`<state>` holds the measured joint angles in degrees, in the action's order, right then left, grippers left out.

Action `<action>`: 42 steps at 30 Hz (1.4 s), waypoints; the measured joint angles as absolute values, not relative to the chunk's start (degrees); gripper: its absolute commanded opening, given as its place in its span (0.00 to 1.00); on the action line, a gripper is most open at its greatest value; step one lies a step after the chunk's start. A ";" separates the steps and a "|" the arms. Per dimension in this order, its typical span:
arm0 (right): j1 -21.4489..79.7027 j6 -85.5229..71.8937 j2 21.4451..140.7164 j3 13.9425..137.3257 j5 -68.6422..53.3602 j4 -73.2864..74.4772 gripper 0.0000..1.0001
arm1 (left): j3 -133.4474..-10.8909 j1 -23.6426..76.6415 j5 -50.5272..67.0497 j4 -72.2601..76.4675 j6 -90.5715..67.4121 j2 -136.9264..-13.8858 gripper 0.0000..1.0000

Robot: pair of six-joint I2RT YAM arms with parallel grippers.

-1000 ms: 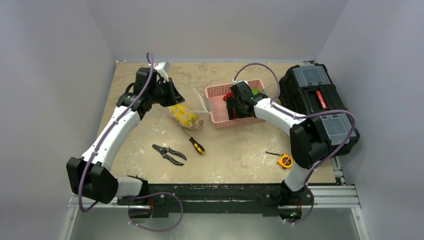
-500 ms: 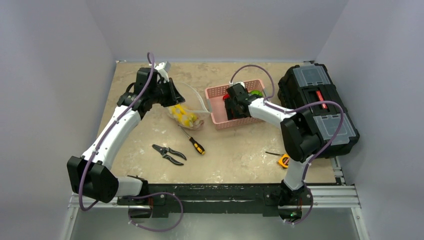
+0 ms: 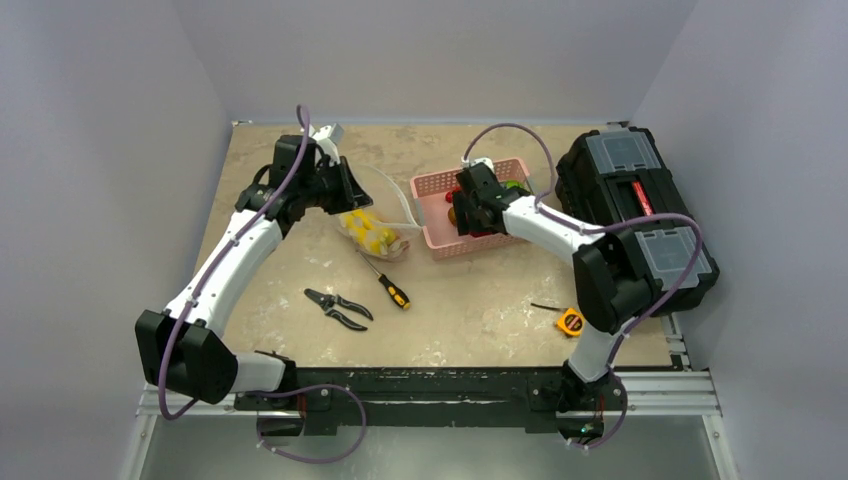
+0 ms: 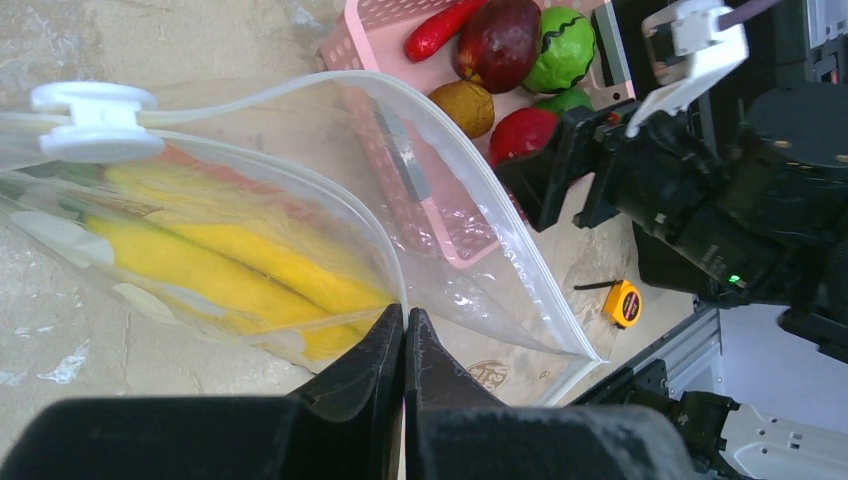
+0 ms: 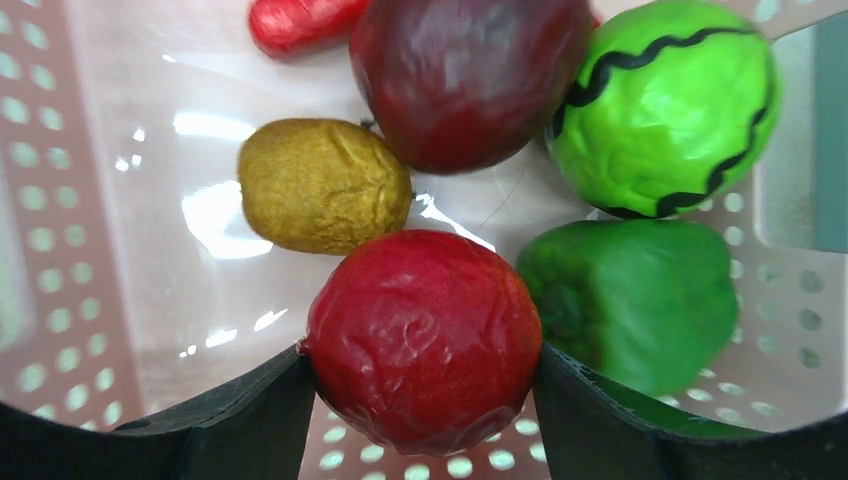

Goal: Place the food in the zip-top bag and seal the zipper
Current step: Pick up the fake fruit from the bin, then place the fake fruit in the zipper food storage bag.

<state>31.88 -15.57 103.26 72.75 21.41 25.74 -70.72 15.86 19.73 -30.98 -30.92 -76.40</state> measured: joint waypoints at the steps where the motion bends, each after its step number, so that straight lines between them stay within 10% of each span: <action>1: 31.92 -15.57 101.97 72.75 21.26 25.89 0.23 | -70.72 15.86 19.92 -30.96 -30.92 -76.47 0.00; 16: 33.74 -21.04 83.72 78.04 1.08 20.16 0.24 | -70.72 15.86 21.12 -30.92 -30.92 -76.49 0.00; 32: 42.04 -29.21 91.81 85.65 -13.28 9.56 0.31 | -70.72 15.86 21.30 -30.81 -30.87 -74.28 0.00; 42: 41.85 -30.50 94.98 85.76 -12.75 9.50 0.57 | -70.72 15.70 21.06 -30.94 -30.85 -74.19 0.00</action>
<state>41.85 -30.50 94.98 85.76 -12.75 9.50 -70.72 15.70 21.06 -30.94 -30.85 -74.19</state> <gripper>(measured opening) 0.698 0.006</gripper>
